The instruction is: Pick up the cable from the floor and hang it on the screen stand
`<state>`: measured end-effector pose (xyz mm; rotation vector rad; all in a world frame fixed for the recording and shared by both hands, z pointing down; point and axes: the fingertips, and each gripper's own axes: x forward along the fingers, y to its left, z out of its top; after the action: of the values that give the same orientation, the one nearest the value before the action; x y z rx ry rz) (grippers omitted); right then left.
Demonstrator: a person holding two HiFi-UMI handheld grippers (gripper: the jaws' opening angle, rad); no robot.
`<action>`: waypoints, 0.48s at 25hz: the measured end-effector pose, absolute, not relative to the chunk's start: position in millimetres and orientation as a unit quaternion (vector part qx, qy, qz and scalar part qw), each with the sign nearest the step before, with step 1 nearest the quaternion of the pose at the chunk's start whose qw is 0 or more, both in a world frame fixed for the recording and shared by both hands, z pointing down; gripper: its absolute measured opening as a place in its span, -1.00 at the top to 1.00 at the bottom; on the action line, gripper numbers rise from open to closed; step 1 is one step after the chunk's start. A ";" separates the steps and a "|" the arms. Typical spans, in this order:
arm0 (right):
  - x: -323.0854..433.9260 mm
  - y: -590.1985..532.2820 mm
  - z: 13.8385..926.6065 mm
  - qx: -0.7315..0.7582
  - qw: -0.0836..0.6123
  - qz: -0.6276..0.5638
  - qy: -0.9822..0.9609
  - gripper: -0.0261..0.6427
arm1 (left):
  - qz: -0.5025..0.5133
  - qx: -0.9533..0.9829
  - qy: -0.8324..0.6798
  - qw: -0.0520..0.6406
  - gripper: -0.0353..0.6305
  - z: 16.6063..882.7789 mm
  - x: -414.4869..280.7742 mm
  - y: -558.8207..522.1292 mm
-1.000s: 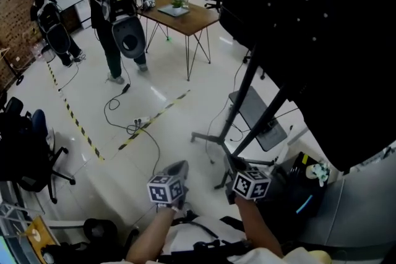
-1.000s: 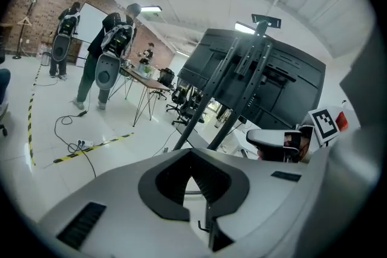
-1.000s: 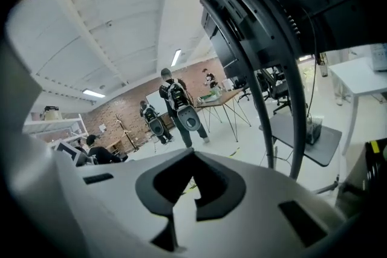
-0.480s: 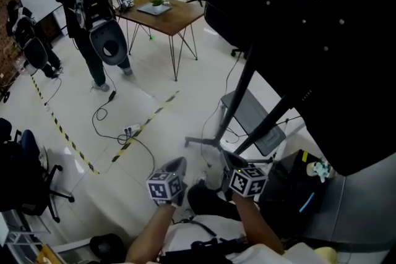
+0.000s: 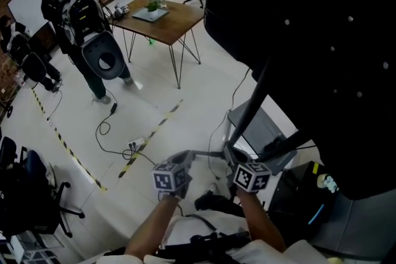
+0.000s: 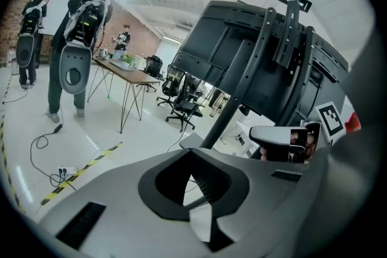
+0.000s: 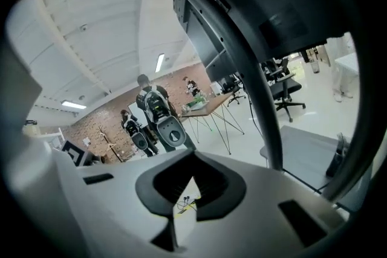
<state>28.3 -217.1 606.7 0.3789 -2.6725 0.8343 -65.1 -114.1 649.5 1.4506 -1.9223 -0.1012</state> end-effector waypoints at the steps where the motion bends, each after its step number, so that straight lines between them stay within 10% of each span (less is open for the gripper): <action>1: 23.9 -226.3 608.0 0.135 0.158 0.293 -0.933 0.90 | -0.035 0.566 -0.741 0.360 0.88 650.5 -73.0 -127.0; 12: 12.7 -262.2 627.8 0.188 0.173 0.310 -0.916 0.90 | 0.047 0.636 -0.677 0.368 0.88 672.7 -100.8 -241.0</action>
<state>12.7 -262.2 627.8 0.5322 -2.5982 0.8792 -100.8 -241.0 672.7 1.6342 -1.7378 0.1204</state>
